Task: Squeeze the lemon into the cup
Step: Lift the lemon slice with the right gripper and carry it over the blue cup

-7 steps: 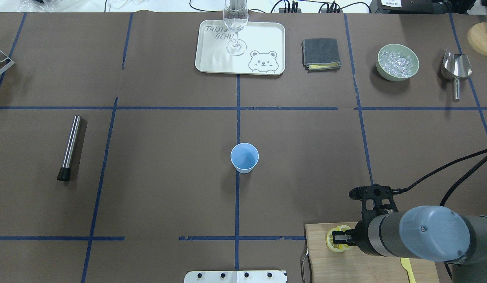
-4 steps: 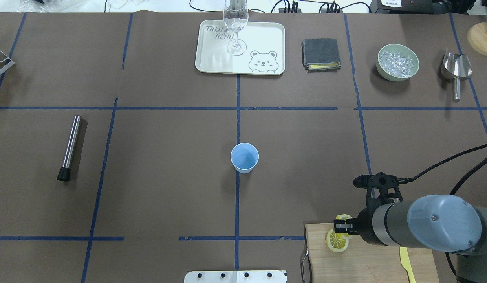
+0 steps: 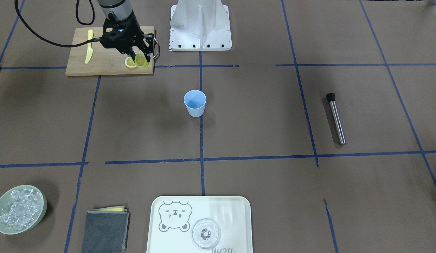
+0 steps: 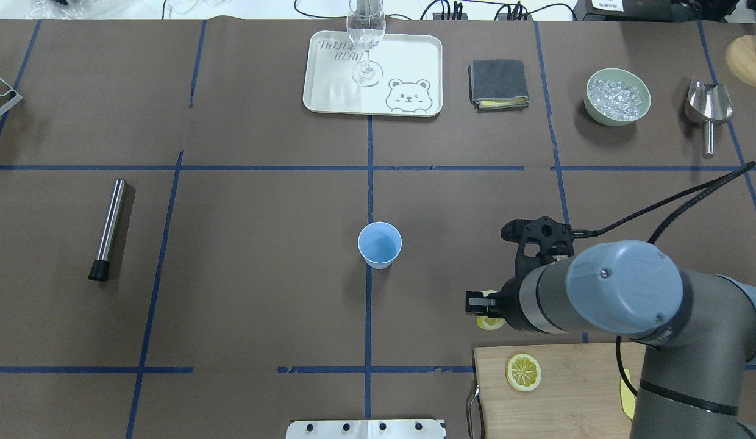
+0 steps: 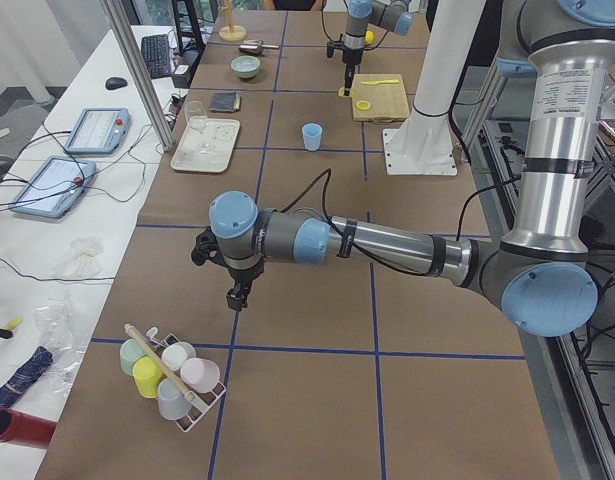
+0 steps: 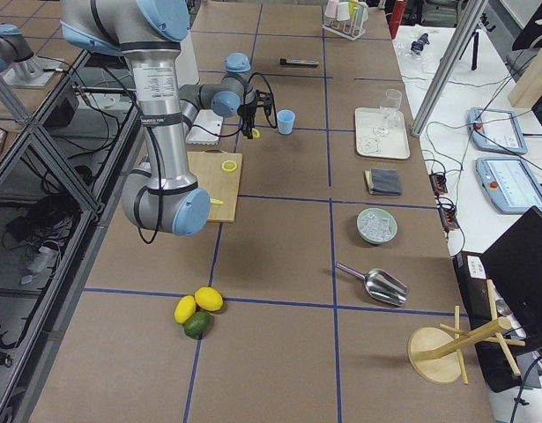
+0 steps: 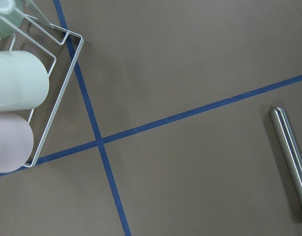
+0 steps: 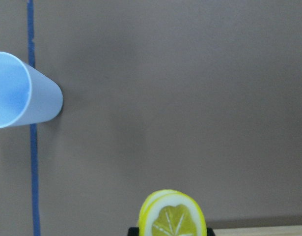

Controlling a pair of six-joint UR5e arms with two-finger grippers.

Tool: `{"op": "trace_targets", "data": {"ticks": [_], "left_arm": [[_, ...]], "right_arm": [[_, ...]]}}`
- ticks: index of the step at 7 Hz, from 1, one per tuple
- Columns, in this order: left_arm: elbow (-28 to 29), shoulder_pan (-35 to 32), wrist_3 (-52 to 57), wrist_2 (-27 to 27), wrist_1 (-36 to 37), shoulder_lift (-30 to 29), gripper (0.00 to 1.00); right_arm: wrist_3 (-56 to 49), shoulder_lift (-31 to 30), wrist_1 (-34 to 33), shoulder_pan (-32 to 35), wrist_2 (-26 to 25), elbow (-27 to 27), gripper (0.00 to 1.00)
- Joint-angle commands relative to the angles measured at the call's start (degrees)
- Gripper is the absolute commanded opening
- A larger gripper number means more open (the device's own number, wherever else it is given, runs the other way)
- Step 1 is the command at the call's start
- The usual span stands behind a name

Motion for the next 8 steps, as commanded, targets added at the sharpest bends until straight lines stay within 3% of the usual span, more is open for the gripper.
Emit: {"op": "trace_targets", "data": {"ticks": [1, 6, 8], "left_arm": [[0.10, 0.00, 0.07, -0.07, -0.05, 0.00, 1.00], [-0.33, 0.00, 0.16, -0.16, -0.05, 0.70, 1.00], [-0.42, 0.00, 0.07, -0.16, -0.05, 0.79, 1.00]], "right_arm": [[-0.02, 11.09, -2.83, 3.17, 0.06, -7.37, 0.49], [1.20, 27.91, -1.86, 6.27, -0.12, -26.27, 0.50], [1.21, 27.32, -1.86, 5.74, -0.12, -27.18, 0.53]]}}
